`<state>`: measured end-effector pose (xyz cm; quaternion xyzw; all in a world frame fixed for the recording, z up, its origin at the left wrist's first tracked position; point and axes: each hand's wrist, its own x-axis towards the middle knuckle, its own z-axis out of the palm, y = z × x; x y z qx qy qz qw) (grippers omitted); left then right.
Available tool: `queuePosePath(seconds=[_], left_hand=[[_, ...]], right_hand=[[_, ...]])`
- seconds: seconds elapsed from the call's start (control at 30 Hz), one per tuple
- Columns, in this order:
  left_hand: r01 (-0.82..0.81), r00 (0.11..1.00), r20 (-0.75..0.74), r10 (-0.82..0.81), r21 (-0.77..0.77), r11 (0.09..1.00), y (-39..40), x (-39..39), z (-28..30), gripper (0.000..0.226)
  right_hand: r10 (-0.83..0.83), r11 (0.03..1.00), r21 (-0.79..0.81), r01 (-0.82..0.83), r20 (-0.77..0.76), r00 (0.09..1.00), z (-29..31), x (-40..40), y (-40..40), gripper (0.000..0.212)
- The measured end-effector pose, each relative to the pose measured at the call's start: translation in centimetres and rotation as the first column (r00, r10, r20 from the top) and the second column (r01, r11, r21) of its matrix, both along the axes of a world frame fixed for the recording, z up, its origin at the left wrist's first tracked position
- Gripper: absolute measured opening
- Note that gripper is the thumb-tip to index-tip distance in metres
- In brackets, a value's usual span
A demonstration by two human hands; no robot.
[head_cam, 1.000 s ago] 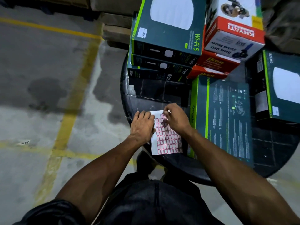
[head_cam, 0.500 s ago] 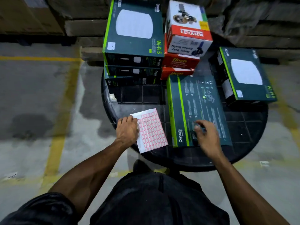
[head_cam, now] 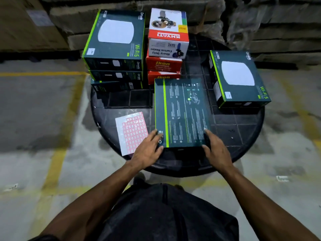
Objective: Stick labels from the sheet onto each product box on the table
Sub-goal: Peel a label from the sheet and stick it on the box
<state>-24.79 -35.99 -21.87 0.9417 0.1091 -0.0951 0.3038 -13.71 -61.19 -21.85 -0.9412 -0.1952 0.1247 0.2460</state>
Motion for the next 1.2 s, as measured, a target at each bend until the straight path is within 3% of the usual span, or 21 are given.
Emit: queuePosePath(seconds=[0.13, 0.27, 0.43, 0.57, 0.87, 1.07, 1.2], left_hand=[[-0.184, 0.983, -0.013, 0.184, -0.058, 0.981, -2.9, 0.1, -0.7, 0.06], [-0.263, 0.965, -0.007, 0.263, 0.025, 0.965, -4.3, 0.5, -0.9, 0.06], [-0.177, 0.974, -0.105, 0.2, 0.195, 0.965, -4.3, 0.7, -0.1, 0.057], [-0.115, 0.971, -0.163, 0.174, 0.32, 0.94, -4.6, 1.3, 0.7, 0.06], [-0.025, 0.989, -0.116, 0.094, 0.497, 0.867, -5.1, 1.4, 0.4, 0.053], [-0.015, 0.99, -0.111, 0.085, 0.517, 0.856, -5.2, 1.3, 0.4, 0.056], [-0.026, 0.996, -0.06, 0.07, 0.551, 0.834, -5.1, 1.9, 0.5, 0.055]], right_hand=[[0.09, 0.994, -0.059, -0.088, 0.017, 0.996, 0.3, 1.0, -1.1, 0.064], [0.18, 0.975, -0.134, -0.175, 0.025, 0.983, 0.8, 1.8, -1.7, 0.065], [0.302, 0.93, -0.237, -0.28, 0.065, 0.951, 1.2, 2.0, -1.7, 0.074], [0.3, 0.929, -0.248, -0.276, 0.066, 0.952, 1.5, 2.0, -1.6, 0.074], [0.318, 0.918, -0.279, -0.283, 0.086, 0.944, 1.9, 2.0, -1.3, 0.068], [0.378, 0.888, -0.339, -0.311, 0.151, 0.914, 1.9, 2.1, -0.4, 0.065], [0.392, 0.898, -0.266, -0.351, 0.118, 0.912, 1.7, 2.2, 0.8, 0.068]])
